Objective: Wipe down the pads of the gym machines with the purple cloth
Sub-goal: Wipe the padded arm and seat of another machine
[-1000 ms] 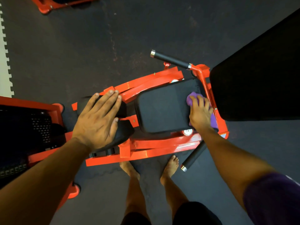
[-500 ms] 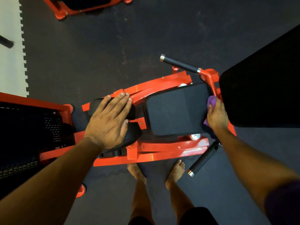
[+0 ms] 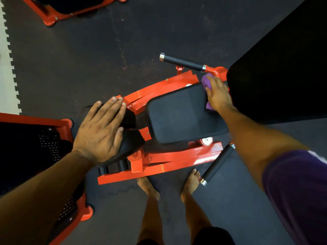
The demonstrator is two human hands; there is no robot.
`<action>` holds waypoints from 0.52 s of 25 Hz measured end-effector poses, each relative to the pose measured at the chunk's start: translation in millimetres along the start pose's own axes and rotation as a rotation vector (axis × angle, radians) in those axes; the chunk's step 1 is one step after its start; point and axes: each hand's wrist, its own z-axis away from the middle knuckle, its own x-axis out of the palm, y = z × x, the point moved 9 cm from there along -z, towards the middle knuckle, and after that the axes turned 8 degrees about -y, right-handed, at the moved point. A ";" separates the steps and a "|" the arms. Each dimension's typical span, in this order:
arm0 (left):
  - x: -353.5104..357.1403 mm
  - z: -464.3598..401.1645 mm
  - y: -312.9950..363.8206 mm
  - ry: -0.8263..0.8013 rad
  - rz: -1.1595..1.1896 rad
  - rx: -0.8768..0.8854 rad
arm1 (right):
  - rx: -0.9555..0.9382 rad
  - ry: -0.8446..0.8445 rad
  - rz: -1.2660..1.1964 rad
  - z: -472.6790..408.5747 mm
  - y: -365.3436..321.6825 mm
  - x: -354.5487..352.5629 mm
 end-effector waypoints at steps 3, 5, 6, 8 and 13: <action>1.5 -0.1 0.1 -0.019 0.008 -0.009 | 0.074 0.035 0.005 99.3 32.8 29.2; 2.8 1.5 -0.9 -0.029 0.022 -0.022 | 0.153 0.024 -0.029 149.8 47.4 46.1; 2.3 2.1 -1.3 -0.033 0.028 -0.025 | 0.183 0.010 -0.024 165.4 49.1 47.4; 0.4 1.4 -1.4 -0.028 0.037 -0.028 | 0.229 -0.070 0.007 173.7 42.5 44.7; 0.5 1.0 -2.1 -0.019 0.044 -0.022 | 0.162 -0.073 0.091 64.0 -18.6 -0.1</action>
